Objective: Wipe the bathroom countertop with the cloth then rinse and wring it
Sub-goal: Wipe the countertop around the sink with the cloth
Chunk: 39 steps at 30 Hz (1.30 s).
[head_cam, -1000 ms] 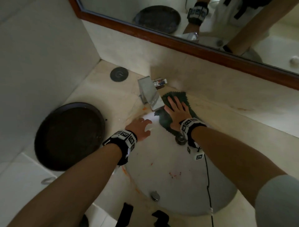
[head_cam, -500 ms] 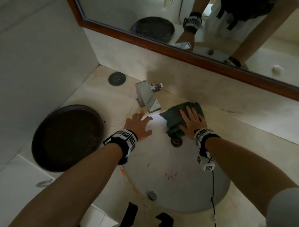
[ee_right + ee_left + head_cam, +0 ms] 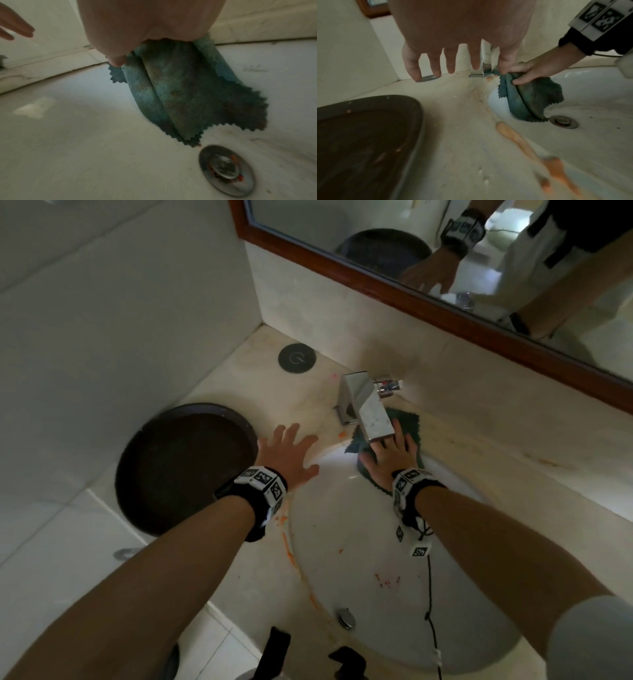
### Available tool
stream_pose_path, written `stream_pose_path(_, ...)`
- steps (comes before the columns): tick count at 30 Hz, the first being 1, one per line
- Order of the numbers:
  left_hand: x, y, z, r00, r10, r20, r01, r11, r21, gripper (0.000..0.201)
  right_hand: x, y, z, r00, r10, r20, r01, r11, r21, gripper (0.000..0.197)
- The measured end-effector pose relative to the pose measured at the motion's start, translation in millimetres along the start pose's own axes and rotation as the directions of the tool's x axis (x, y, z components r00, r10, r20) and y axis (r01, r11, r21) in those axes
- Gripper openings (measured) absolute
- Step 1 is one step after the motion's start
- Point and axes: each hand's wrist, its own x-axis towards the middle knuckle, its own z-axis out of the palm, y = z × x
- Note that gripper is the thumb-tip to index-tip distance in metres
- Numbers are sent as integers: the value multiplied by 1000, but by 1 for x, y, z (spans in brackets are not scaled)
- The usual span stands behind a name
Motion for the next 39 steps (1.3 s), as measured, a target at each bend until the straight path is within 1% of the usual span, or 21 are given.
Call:
stream_pose_path(2, -3, -8, -2, 1000, -19, 0, 19, 1000, 4, 66, -1, -17, 1, 1000, -13, 7, 13, 1000, 5, 63)
stream_pose_path(4, -6, -14, -4, 1000, -29, -7, 29, 1000, 7, 65, -2, -31, -2, 998, -24, 60, 24, 1000, -7, 69)
stream_pose_path(6, -10, -19, -5, 999, -38, -18, 38, 999, 3, 65, -2, -39, -4, 992, -28, 123, 32, 999, -31, 86)
stream_pose_path(7, -11, -21, -4, 999, -43, -22, 43, 999, -3, 64, -2, -43, -1, 990, -45, 130, 51, 998, -40, 91)
stream_pose_path(11, -17, -26, -2, 998, -55, -7, 55, 998, -23, 65, -4, -62, 12, 974, -214, 79, 215, 977, -11, 100)
stream_pose_path(14, -21, -30, -2, 998, -60, 0, 60, 997, -40, 64, 1, -72, 0, 935, -290, 203, 291, 956, 28, 89)
stream_pose_path(15, -21, -32, -1, 998, -62, -2, 62, 997, -42, 64, 4, -72, -4, 925, -324, 198, 321, 946, 49, 82)
stream_pose_path(18, -23, -40, -1, 997, -75, -4, 75, 997, -34, 64, 16, -65, -8, 913, -397, 91, 391, 917, 73, 56)
stream_pose_path(20, -23, -44, 0, 995, -102, -2, 102, 994, -37, 64, 22, -62, -4, 912, -404, 69, 398, 913, 89, 49)
stream_pose_path(23, -23, -47, 3, 990, -138, 4, 138, 989, -43, 64, 26, -68, 3, 926, -376, 34, 374, 926, 54, 49)
stream_pose_path(26, -26, -48, 6, 987, -160, -2, 160, 986, -55, 63, 29, -81, 10, 952, -307, 12, 307, 952, 4, 51)
stream_pose_path(29, -31, -49, 7, 987, -158, -3, 157, 986, -54, 63, 30, -92, 16, 969, -247, 15, 247, 969, -25, 52)
stream_pose_path(35, -46, -57, 1, 990, -138, -19, 136, 988, -74, 63, 15, -109, 22, 957, -288, 23, 289, 956, -55, 53)
stream_pose_path(39, -62, -69, -1, 992, -124, -33, 121, 990, -79, 62, -5, -123, 28, 938, -338, 74, 343, 938, -60, 52)
